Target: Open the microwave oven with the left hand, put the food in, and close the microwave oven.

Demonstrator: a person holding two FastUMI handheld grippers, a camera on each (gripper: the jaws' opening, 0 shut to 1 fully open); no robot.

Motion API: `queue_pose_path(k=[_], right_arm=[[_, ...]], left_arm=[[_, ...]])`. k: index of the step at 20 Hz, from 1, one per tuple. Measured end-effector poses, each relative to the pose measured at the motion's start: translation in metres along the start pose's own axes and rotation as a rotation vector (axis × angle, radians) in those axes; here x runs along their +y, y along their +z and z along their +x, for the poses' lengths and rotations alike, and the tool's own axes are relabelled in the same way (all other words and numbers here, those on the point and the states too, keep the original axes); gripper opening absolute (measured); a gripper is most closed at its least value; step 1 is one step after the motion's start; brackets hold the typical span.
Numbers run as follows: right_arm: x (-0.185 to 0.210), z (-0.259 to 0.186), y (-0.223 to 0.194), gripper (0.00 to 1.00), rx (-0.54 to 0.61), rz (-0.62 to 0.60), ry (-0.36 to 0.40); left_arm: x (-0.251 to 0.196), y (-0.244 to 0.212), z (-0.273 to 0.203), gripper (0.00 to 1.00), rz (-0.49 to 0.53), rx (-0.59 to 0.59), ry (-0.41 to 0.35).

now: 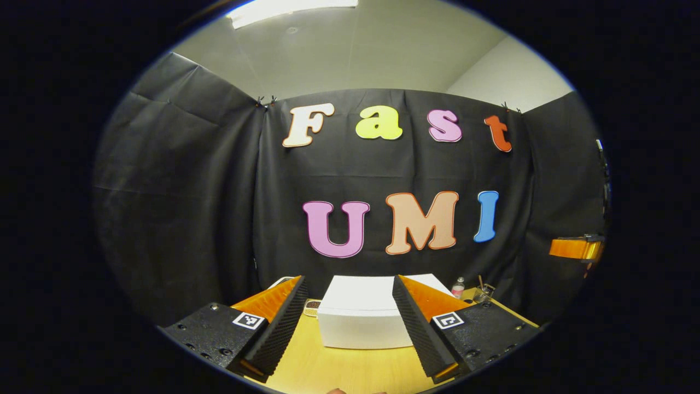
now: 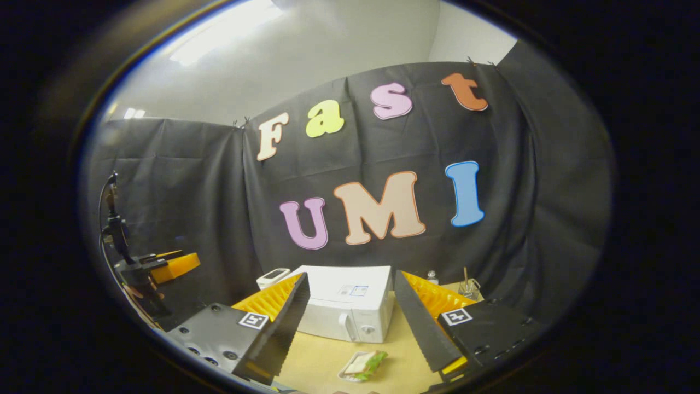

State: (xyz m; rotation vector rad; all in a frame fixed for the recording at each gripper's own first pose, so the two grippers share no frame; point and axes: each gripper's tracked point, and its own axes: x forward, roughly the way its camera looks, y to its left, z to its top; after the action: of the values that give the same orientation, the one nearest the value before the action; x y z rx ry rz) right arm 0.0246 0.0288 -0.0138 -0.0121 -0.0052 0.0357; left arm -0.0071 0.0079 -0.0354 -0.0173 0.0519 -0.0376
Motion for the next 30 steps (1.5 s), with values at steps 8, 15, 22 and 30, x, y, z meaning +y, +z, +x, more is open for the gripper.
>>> queue_pose_path(k=[8, 15, 22, 30], right_arm=[[0.001, -0.007, -0.004, 0.91, -0.011, -0.002, 0.002], [0.004, -0.012, -0.008, 0.98, -0.035, 0.012, 0.021], [0.004, -0.011, -0.014, 0.98, -0.037, 0.0, 0.028], [0.0, -0.014, -0.025, 0.98, -0.022, 0.021, 0.046]], left_arm=[[-0.022, -0.012, -0.007, 0.95, -0.011, -0.126, -0.102], [-0.049, -0.085, -0.013, 0.95, -0.023, -0.128, -0.153], [-0.108, -0.191, 0.005, 0.95, -0.159, -0.021, -0.26], [-0.167, -0.296, 0.058, 0.94, -0.127, 0.108, -0.306]])
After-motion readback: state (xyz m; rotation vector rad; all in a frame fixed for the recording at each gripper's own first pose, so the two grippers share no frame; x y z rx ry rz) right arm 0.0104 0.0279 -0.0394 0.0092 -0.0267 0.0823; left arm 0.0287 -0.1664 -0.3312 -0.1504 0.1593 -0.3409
